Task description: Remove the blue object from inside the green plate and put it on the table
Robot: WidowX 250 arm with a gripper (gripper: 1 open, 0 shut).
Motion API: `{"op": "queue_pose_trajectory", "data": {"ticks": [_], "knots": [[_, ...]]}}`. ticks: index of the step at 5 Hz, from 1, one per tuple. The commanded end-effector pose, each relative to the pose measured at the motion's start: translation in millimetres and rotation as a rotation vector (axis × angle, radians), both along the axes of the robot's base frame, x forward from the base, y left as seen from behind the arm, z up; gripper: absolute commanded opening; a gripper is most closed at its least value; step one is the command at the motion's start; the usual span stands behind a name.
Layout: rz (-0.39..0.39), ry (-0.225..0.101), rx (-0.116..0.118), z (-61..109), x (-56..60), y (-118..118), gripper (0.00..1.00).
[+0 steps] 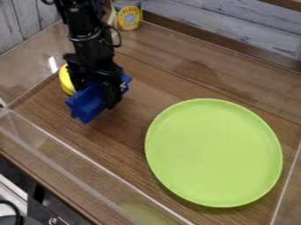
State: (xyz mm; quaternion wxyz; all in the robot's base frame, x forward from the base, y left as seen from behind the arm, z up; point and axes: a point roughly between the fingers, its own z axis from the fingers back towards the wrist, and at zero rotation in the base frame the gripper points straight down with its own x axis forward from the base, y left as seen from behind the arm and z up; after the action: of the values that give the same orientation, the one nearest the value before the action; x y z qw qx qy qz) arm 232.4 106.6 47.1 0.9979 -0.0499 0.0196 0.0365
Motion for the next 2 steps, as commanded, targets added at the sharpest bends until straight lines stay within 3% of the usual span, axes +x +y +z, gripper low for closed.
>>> {"op": "queue_pose_trajectory", "data": {"ticks": [1,2], "knots": [[0.016,-0.014,0.017,6.4,-0.8,6.3,1.00],[0.022,-0.001,0.018,5.9,-3.1,7.3,1.00]]}}
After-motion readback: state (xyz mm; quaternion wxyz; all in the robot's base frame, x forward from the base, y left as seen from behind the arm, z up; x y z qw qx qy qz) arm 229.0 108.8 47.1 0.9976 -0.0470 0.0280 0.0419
